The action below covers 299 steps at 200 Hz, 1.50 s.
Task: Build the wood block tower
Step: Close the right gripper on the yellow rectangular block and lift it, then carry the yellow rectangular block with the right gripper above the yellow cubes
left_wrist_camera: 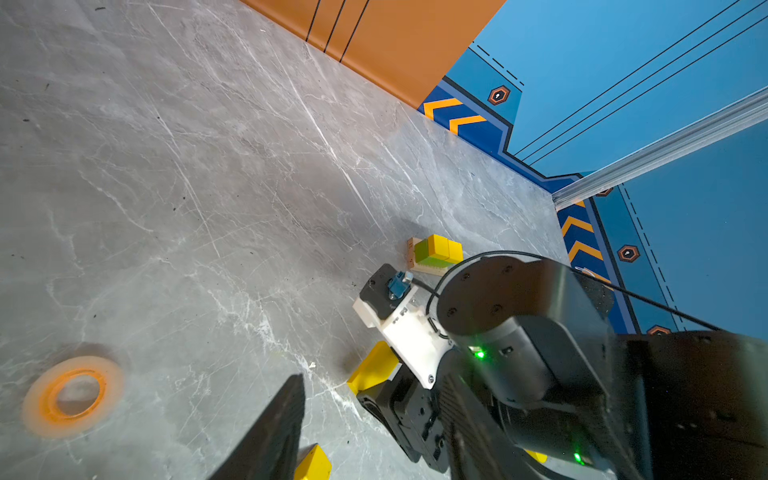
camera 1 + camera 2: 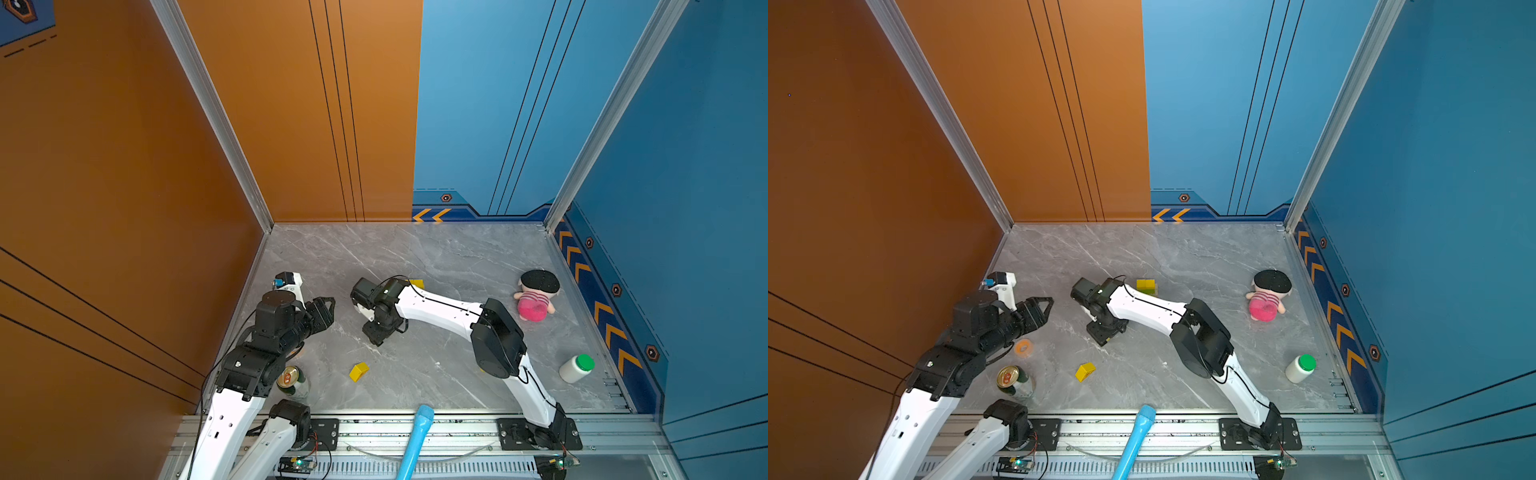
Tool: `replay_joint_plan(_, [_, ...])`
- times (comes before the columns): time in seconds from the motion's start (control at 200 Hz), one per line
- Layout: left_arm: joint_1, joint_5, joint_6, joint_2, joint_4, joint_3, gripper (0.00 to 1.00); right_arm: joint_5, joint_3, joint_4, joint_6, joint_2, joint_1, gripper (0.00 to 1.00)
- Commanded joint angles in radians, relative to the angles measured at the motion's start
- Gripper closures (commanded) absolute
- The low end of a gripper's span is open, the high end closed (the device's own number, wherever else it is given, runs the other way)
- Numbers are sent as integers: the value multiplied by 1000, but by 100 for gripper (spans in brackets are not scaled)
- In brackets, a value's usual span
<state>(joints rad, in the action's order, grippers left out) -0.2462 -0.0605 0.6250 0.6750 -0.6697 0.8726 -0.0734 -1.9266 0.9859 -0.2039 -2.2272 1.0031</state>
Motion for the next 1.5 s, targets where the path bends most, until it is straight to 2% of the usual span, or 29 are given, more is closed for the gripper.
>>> replay_joint_plan(0.0, [13, -1, -32, -6, 16, 28, 45, 24, -43, 73, -98, 69, -14, 47])
replay_joint_plan(0.425, [16, -26, -102, 68, 72, 37, 45, 107, -151, 200, -243, 78, -137, 47])
replay_joint_plan(0.806, [46, -110, -123, 144, 126, 42, 45, 141, -213, 203, -316, 44, -280, 48])
replay_joint_plan(0.941, [66, -128, -127, 157, 132, 43, 45, 152, -248, 202, -338, 12, -295, 48])
replay_joint_plan(0.976, [72, -134, -128, 161, 134, 42, 45, 154, -256, 202, -345, 5, -331, 48])
replay_joint_plan(1.492, [124, -196, -130, 203, 155, 37, 45, 155, -350, 195, -387, -104, -352, 47])
